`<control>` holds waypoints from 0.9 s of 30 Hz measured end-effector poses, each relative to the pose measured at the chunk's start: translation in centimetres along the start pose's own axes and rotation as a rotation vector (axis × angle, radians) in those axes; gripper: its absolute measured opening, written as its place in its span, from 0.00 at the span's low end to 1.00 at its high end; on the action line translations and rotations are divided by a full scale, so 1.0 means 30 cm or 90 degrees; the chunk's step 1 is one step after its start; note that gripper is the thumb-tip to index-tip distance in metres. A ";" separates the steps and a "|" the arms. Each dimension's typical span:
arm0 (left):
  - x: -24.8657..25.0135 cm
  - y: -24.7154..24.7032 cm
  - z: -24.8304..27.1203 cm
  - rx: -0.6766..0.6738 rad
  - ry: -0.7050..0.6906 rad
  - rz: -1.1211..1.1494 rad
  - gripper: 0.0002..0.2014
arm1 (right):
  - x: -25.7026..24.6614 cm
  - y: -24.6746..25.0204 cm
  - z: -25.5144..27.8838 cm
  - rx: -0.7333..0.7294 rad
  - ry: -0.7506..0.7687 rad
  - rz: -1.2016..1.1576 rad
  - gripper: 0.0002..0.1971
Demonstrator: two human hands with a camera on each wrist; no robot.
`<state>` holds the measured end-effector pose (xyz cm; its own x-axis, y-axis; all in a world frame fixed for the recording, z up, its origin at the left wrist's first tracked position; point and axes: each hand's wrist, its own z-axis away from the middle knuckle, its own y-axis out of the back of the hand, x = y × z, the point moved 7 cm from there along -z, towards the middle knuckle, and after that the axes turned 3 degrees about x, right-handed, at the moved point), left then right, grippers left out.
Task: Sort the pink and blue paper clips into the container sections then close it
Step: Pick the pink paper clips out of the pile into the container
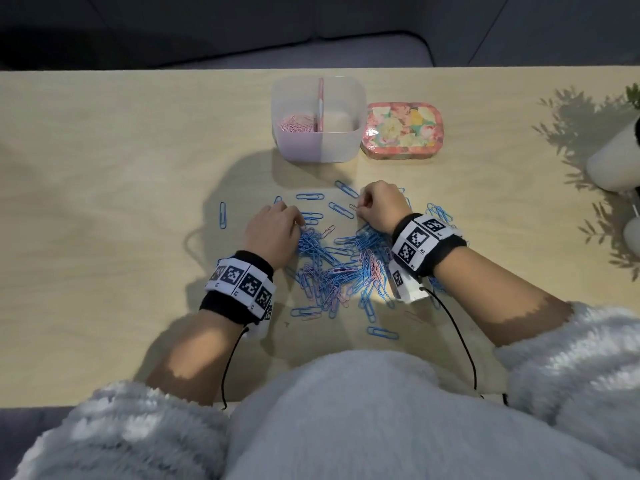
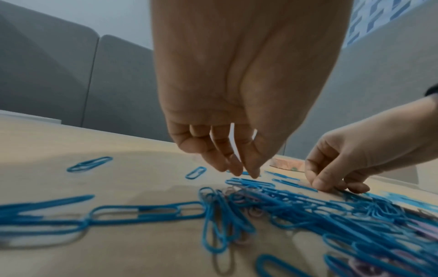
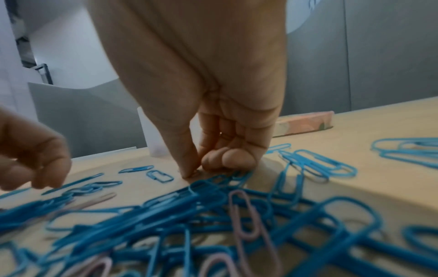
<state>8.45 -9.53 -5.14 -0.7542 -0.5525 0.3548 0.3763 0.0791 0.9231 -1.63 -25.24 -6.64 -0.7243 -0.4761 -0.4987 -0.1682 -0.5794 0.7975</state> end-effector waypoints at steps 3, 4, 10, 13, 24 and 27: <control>0.026 -0.014 -0.012 -0.011 -0.006 -0.022 0.13 | -0.003 -0.008 0.005 0.001 0.021 0.022 0.05; 0.031 -0.025 -0.013 -0.034 -0.002 -0.029 0.14 | -0.005 -0.010 0.008 0.007 0.033 0.026 0.03; -0.031 -0.030 0.018 -0.114 0.055 0.075 0.08 | -0.099 -0.034 0.079 -0.024 0.210 -0.025 0.12; -0.079 -0.008 0.029 -0.100 0.055 0.094 0.08 | -0.143 -0.083 0.110 -0.094 0.254 0.035 0.10; 0.075 -0.040 -0.031 -0.040 0.014 -0.074 0.09 | -0.130 -0.110 0.118 -0.148 0.233 0.229 0.07; 0.091 -0.062 -0.033 -0.067 0.014 -0.102 0.10 | -0.117 -0.110 0.122 -0.164 0.217 0.197 0.02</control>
<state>6.23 -12.01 -6.03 -0.7978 -0.5688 0.2001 0.3076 -0.0984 0.9464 -0.99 -19.22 -6.28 -0.4485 -0.8138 -0.3696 0.2195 -0.5012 0.8370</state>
